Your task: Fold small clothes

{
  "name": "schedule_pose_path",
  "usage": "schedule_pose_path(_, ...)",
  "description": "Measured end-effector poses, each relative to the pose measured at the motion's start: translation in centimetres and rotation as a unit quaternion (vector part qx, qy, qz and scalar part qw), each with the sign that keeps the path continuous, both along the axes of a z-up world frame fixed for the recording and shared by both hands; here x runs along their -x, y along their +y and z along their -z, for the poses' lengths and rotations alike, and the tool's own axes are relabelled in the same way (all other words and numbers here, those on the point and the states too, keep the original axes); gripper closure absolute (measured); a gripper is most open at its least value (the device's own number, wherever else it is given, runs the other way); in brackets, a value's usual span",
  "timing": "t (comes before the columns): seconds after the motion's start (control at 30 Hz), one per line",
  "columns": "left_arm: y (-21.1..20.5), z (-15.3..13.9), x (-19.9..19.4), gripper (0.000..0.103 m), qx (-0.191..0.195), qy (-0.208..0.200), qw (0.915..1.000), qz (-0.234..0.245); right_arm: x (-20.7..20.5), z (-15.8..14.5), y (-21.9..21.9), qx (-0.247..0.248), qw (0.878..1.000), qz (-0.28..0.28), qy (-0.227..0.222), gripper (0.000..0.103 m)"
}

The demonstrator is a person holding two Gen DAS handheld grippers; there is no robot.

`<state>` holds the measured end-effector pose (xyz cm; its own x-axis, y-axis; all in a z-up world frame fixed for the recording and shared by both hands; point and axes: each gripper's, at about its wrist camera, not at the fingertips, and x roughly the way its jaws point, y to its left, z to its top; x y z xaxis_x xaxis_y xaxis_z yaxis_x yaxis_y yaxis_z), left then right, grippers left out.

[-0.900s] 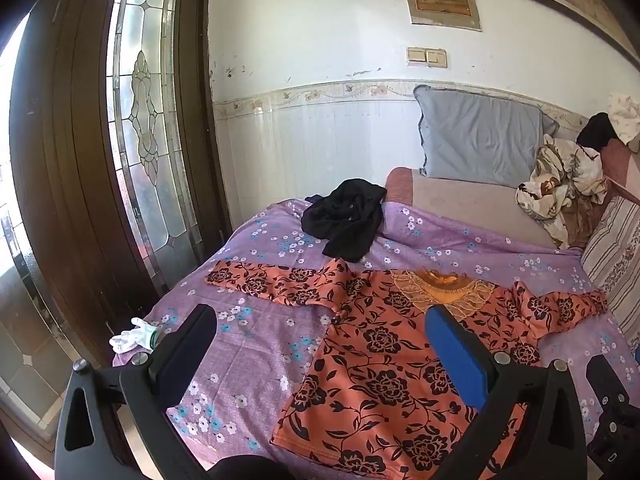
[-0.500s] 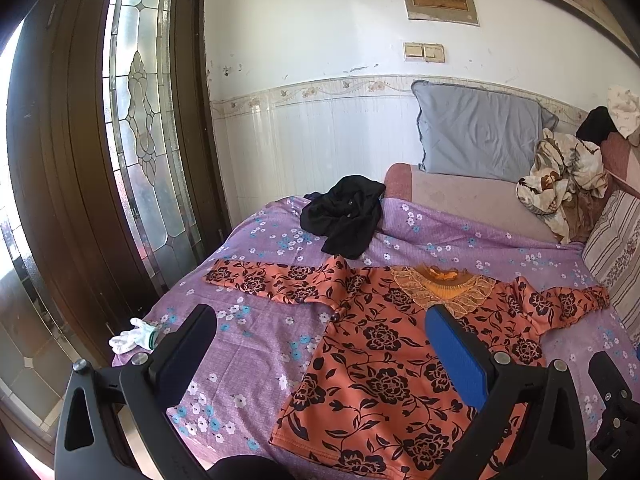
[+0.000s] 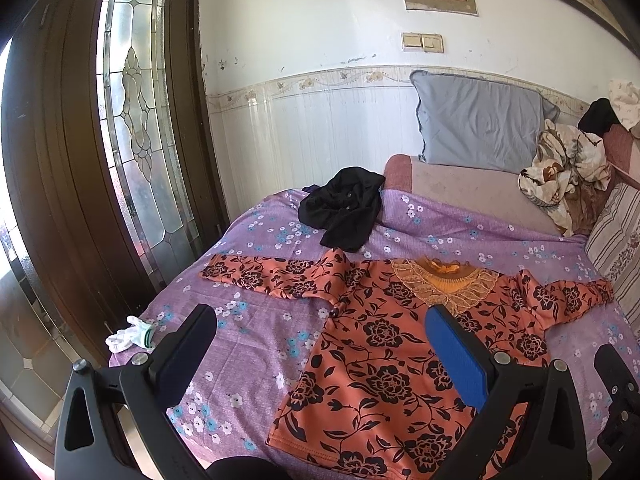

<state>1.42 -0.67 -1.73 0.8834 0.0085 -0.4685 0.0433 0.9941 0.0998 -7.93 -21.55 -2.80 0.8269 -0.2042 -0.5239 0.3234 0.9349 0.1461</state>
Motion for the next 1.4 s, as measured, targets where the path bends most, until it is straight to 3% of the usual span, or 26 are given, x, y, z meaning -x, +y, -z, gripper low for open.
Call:
schedule_pose_path(0.7, -1.4, 1.1, -1.5, 0.0, -0.019, 0.006, 0.9998, 0.005, -1.1, 1.0, -1.6, -0.004, 1.0, 0.015, 0.005, 0.0)
schedule_pose_path(0.87, -3.7, 4.3, -6.3, 0.0, -0.016, 0.055, 0.9982, 0.017, -2.6, 3.2, -6.2, -0.041, 0.998, 0.034, 0.016, 0.0)
schedule_pose_path(0.93, -5.0, 5.9, -8.6, 0.0, -0.008, 0.06, 0.998, 0.019, -3.2, 5.0, -10.3, -0.078, 0.996, 0.047, 0.016, 0.0)
schedule_pose_path(1.07, -8.6, 10.7, -14.5, 0.0, 0.002, 0.12, 0.9926, 0.016, -4.0, 9.2, -19.5, -0.183, 0.979, 0.089, 0.014, 0.001)
schedule_pose_path(1.17, -11.0, 14.0, -18.4, 0.0, 0.005, 0.163, 0.9865, 0.009, -4.3, 13.0, -27.1, -0.257, 0.956, 0.14, 0.009, 0.005)
schedule_pose_path(1.27, -12.8, 17.0, -20.7, 0.0, 0.009, 0.199, 0.98, -0.003, -5.6, 16.9, -34.4, -0.33, 0.926, 0.182, 0.007, 0.02)
schedule_pose_path(1.4, -13.6, 19.4, -22.5, 0.0, 0.001, 0.216, 0.9764, 0.001, -8.0, 20.1, -40.6, -0.371, 0.9, 0.227, -0.004, 0.036)
